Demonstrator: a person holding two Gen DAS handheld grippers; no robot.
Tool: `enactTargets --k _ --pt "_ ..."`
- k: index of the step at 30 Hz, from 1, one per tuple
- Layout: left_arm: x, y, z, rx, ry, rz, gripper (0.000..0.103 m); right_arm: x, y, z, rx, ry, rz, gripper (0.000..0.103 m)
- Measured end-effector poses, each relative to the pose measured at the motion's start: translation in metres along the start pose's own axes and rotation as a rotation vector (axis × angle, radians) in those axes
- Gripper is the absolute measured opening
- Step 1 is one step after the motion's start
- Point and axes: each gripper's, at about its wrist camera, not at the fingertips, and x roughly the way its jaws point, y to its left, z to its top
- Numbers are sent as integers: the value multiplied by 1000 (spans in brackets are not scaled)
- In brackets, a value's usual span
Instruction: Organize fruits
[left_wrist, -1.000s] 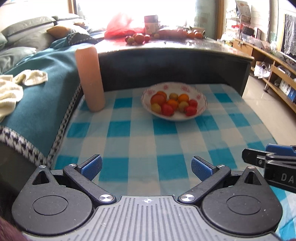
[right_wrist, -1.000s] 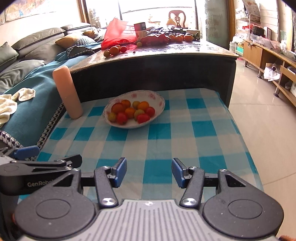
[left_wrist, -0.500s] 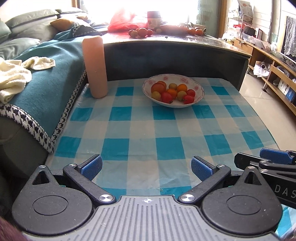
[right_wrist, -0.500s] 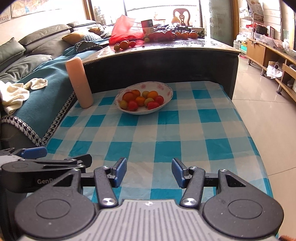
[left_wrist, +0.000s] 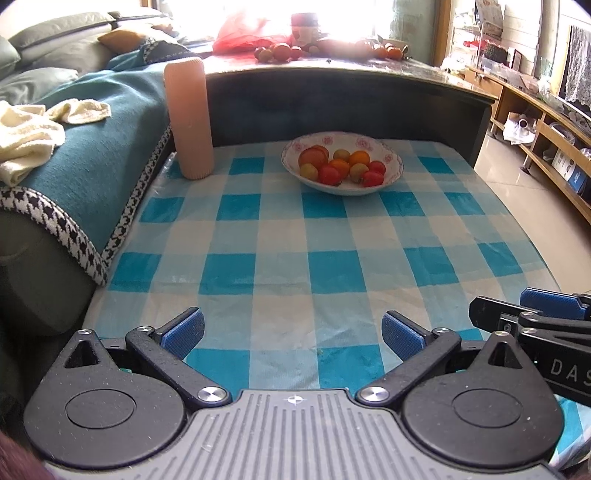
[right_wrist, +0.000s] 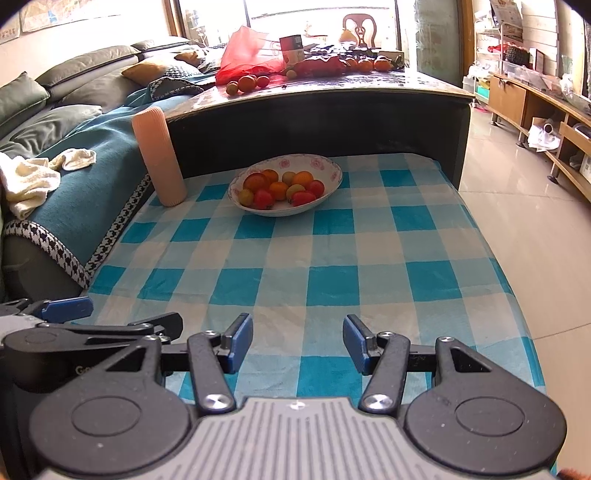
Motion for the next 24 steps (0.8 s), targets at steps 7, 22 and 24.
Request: enactTargets --k 7,22,24 --pt "-4 3 -3 -28 2 -12 103 0 0 -7 -5 20 -30 68" --pt "-1 3 -12 -31 21 -9 103 4 0 -12 -8 45 -40 68" --pt "0 2 -13 -29 24 -10 103 5 0 -12 -9 48 -44 68"
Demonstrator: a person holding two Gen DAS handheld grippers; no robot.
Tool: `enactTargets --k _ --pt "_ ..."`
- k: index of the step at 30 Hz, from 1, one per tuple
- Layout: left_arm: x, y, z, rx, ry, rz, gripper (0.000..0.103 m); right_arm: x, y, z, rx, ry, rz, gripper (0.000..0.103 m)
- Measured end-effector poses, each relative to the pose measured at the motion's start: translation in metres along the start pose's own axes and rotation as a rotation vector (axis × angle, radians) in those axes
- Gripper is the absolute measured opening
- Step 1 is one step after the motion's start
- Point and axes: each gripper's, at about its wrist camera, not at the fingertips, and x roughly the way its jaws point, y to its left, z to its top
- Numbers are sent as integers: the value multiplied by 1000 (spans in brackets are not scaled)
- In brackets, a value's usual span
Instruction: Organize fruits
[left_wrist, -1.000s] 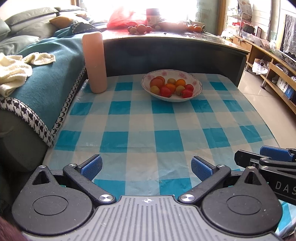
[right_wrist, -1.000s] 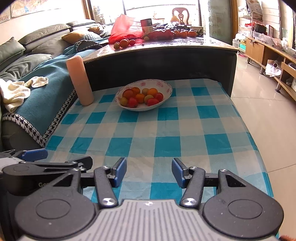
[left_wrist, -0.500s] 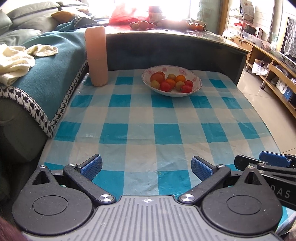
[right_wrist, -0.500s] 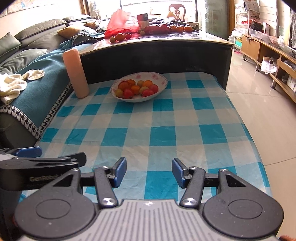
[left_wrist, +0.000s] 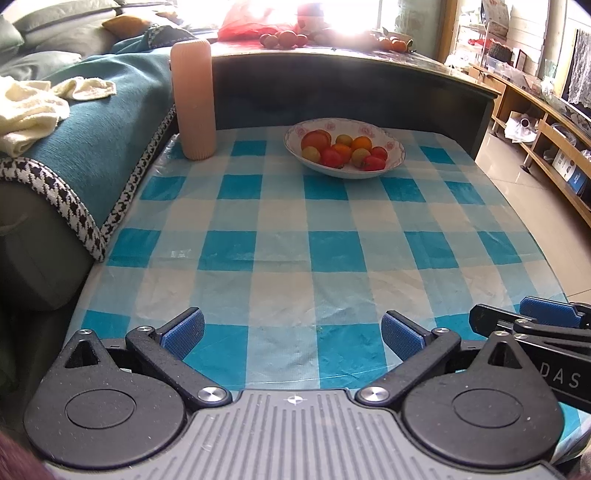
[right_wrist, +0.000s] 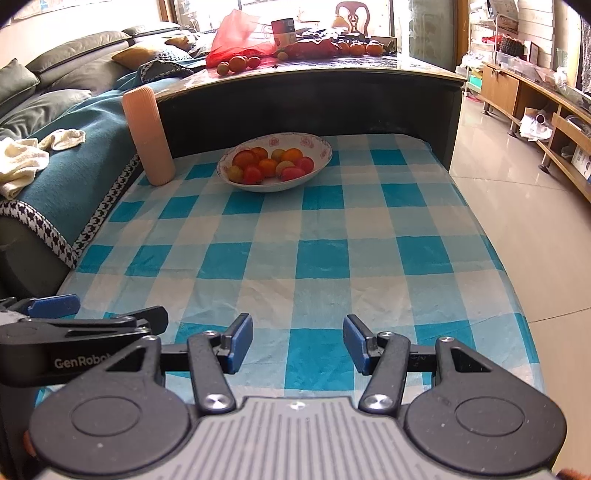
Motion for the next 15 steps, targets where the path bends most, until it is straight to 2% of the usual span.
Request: enactTargets --k 15 --pt "1 -2 -1 14 1 2 103 3 0 -1 3 4 -14 68"
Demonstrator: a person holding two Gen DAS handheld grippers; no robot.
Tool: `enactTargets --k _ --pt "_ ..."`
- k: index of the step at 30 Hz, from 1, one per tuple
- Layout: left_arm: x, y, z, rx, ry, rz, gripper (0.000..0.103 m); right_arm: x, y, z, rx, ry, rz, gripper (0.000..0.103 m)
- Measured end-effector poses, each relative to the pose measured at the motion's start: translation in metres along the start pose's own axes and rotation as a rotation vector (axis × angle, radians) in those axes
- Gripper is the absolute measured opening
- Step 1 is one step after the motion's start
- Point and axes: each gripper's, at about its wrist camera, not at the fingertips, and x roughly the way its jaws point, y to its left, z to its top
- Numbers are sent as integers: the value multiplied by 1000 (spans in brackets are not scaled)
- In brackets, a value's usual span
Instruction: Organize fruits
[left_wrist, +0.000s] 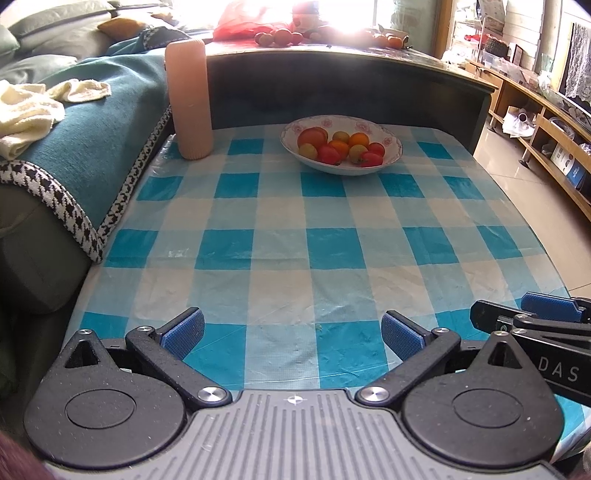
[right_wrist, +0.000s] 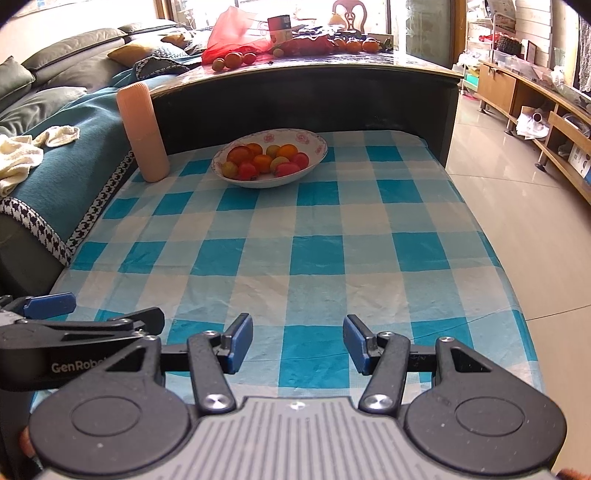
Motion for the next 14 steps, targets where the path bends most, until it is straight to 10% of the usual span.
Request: enactTargets --k 14 --pt "2 -3 0 15 9 15 103 0 0 -1 -5 -6 -12 69"
